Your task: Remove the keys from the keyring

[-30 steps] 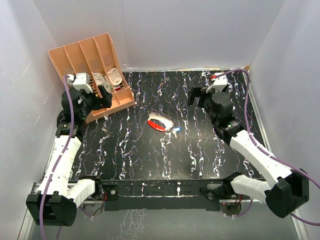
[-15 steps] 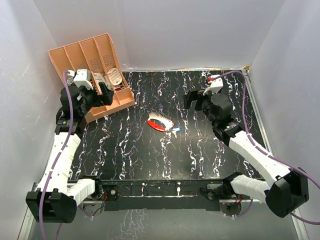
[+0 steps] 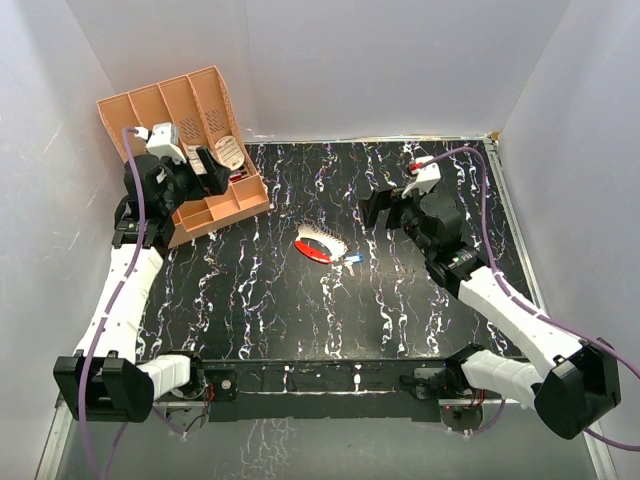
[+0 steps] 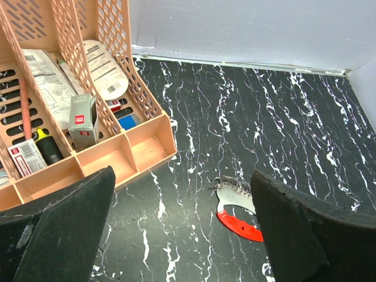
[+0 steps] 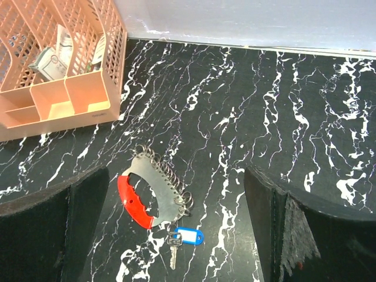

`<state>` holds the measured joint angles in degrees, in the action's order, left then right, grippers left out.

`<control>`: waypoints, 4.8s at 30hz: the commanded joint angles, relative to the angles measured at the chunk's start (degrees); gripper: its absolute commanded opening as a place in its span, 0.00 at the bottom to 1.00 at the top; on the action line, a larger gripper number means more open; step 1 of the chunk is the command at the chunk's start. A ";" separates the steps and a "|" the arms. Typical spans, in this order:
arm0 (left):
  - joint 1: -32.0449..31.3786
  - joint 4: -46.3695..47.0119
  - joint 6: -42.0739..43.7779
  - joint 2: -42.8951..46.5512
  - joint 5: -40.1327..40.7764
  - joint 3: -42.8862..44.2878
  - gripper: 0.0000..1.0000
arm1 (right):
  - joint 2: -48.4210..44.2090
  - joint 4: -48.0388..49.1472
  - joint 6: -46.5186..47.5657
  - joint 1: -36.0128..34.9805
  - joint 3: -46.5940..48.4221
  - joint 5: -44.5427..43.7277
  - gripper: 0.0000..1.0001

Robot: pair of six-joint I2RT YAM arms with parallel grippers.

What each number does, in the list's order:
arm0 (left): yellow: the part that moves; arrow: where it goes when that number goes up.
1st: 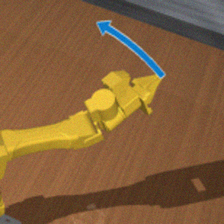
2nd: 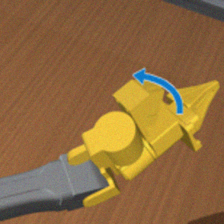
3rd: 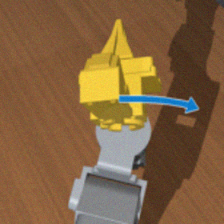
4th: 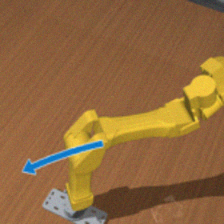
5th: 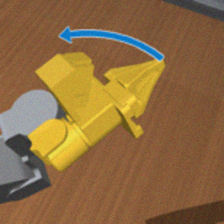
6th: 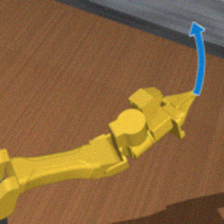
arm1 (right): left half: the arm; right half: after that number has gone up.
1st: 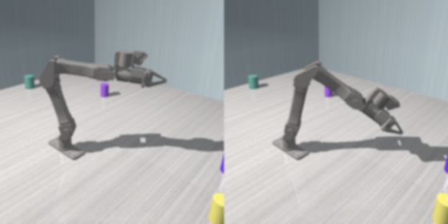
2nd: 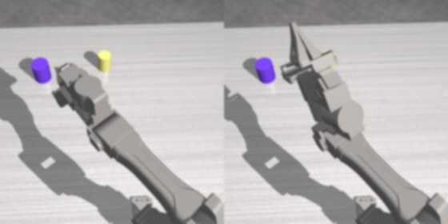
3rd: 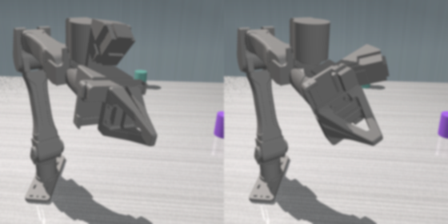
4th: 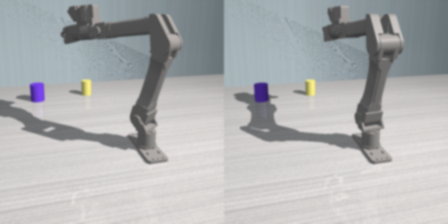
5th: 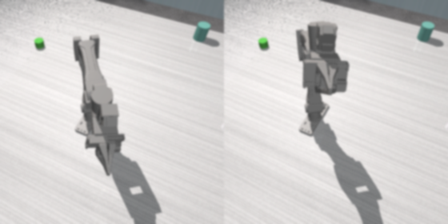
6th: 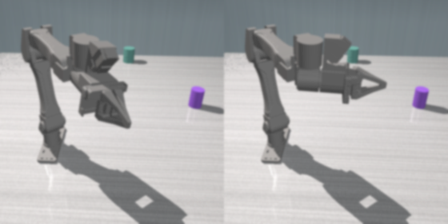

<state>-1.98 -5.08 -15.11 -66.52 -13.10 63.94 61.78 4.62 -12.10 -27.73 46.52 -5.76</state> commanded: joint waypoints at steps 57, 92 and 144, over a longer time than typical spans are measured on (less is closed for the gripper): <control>0.25 11.07 0.57 0.01 -14.84 -15.62 0.92 | 35.33 1.57 -2.06 -13.28 2.85 -18.29 0.79; 0.26 12.15 0.61 -1.08 -16.16 -15.72 0.92 | 41.68 2.76 -1.96 -13.30 7.05 -16.90 0.27; 0.13 10.26 0.55 -8.52 -30.22 3.91 0.07 | 9.49 -3.48 17.49 -16.63 17.88 -9.41 0.00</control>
<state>-2.00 6.61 -16.97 -78.02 -41.60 64.05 74.04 -0.73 2.48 -43.09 60.31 -17.15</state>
